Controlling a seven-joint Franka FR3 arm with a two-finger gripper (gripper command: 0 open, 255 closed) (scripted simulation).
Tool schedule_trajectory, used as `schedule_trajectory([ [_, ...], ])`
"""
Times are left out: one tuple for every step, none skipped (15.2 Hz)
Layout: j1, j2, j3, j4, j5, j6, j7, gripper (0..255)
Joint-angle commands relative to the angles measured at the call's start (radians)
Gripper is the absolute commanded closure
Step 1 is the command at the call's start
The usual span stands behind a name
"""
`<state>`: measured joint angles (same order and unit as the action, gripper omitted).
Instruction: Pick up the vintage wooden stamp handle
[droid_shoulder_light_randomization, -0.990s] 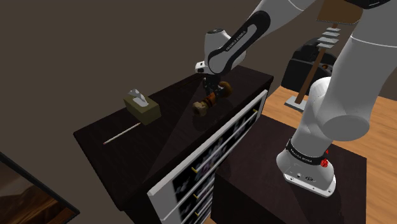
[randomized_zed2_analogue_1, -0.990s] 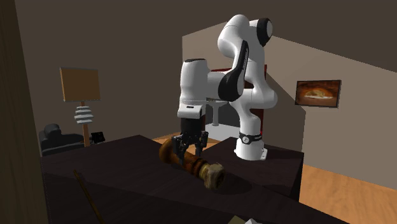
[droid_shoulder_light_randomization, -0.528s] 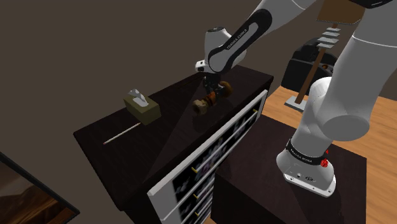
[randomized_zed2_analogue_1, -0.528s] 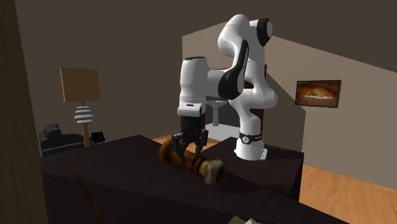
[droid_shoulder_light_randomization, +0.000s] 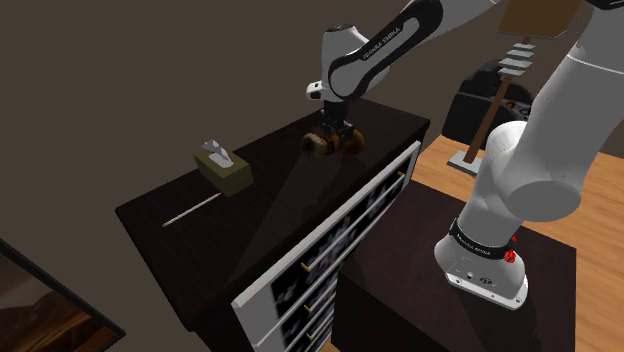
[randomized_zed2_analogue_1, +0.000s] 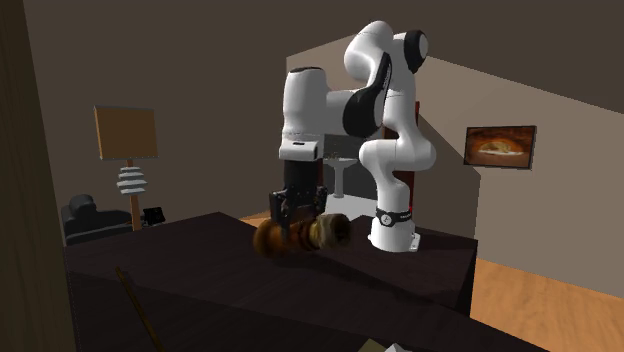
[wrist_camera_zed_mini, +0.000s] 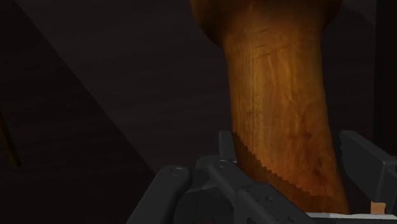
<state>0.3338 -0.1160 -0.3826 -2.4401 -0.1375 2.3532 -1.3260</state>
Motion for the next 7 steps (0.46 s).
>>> schedule_trajectory([
  [0.000, -0.019, 0.002, 0.013, -0.005, -0.030, 0.003, 255],
  [-0.001, -0.028, 0.004, 0.018, -0.008, -0.045, 0.005, 255],
  [-0.001, -0.037, 0.005, 0.025, -0.010, -0.060, 0.006, 255],
  [-0.001, -0.046, 0.006, 0.031, -0.012, -0.075, 0.008, 255],
  [-0.001, -0.054, 0.008, 0.037, -0.014, -0.089, 0.009, 255],
  [-0.001, -0.056, 0.008, 0.038, -0.015, -0.092, 0.009, 255],
  [-0.001, -0.056, 0.008, 0.038, -0.014, -0.091, 0.009, 255],
])
